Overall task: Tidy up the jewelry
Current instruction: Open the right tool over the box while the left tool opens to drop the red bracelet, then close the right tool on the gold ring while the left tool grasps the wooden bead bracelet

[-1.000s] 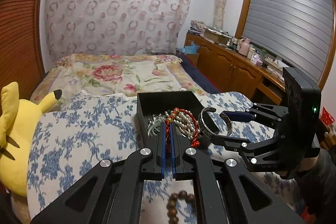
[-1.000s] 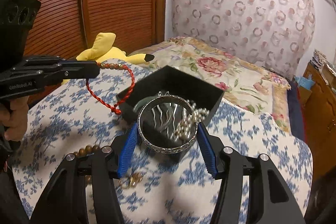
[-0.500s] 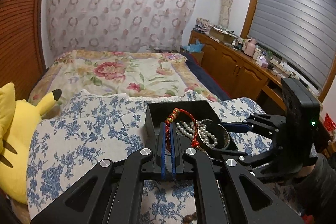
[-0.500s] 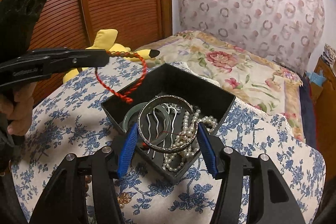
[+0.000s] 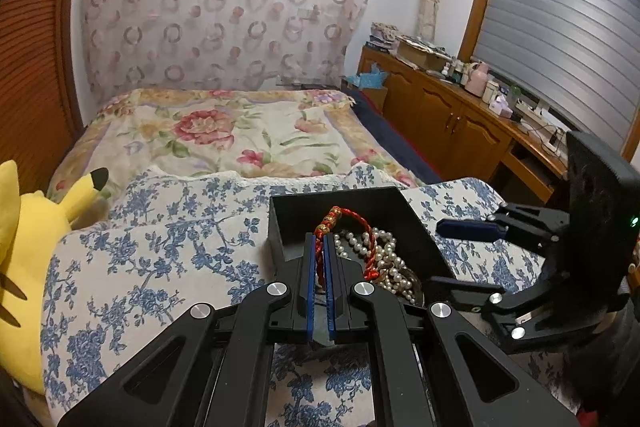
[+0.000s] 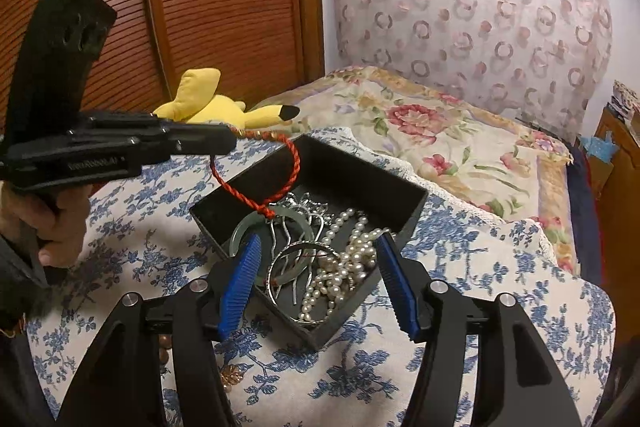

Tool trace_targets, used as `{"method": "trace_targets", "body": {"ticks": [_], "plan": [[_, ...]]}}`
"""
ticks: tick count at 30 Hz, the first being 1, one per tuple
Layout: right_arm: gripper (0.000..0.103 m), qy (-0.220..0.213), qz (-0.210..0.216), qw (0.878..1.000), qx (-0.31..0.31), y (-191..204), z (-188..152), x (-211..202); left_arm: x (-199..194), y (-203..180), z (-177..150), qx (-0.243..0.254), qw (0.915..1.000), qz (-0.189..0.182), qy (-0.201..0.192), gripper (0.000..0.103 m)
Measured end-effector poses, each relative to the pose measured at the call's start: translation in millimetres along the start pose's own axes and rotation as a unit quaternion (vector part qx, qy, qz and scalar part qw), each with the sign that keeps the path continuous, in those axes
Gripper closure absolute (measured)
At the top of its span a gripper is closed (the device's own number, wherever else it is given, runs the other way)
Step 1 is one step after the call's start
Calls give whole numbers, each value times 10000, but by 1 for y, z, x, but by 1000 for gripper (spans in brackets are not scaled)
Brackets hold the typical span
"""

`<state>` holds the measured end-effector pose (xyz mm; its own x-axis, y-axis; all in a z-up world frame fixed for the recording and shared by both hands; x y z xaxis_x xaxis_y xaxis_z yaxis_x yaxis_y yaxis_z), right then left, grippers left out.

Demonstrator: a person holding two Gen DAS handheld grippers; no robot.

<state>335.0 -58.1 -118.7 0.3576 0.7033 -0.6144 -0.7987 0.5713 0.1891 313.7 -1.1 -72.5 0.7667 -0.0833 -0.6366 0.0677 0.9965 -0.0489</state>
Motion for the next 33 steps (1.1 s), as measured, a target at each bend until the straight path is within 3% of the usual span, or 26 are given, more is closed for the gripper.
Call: {"method": "trace_targets", "body": {"ticks": [12, 16, 19, 23, 31, 33], "plan": [[41, -154, -217, 9996, 15, -5, 3, -22, 8, -11, 6, 160, 9998, 74, -8, 99], [41, -139, -244, 9996, -4, -5, 2, -24, 6, -11, 5, 203, 9997, 147, -43, 72], [41, -118, -272, 9996, 1, -3, -1, -26, 5, -9, 3, 181, 9997, 176, -38, 67], [41, -122, -302, 9995, 33, 1, -7, -31, 0, -7, 1, 148, 9997, 211, -48, 47], [41, -187, -348, 9988, 286, 15, -32, -46, -16, -3, -8, 137, 9996, 245, -58, 27], [41, -159, -322, 9988, 332, 21, -43, -49, -22, -2, -15, 148, 9996, 223, -61, 26]]}}
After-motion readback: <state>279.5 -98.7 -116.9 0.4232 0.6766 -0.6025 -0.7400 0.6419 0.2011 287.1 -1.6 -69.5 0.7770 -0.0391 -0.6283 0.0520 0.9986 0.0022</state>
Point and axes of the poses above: each gripper's, at about its wrist camera, not at the fingertips, and x roughly the way its jaws point, y to its left, z to its top, the point moved 8 cm from there along x, roughly the way its jaws point, and after that the axes turned 12 degrees about z, right-handed, at the moved point
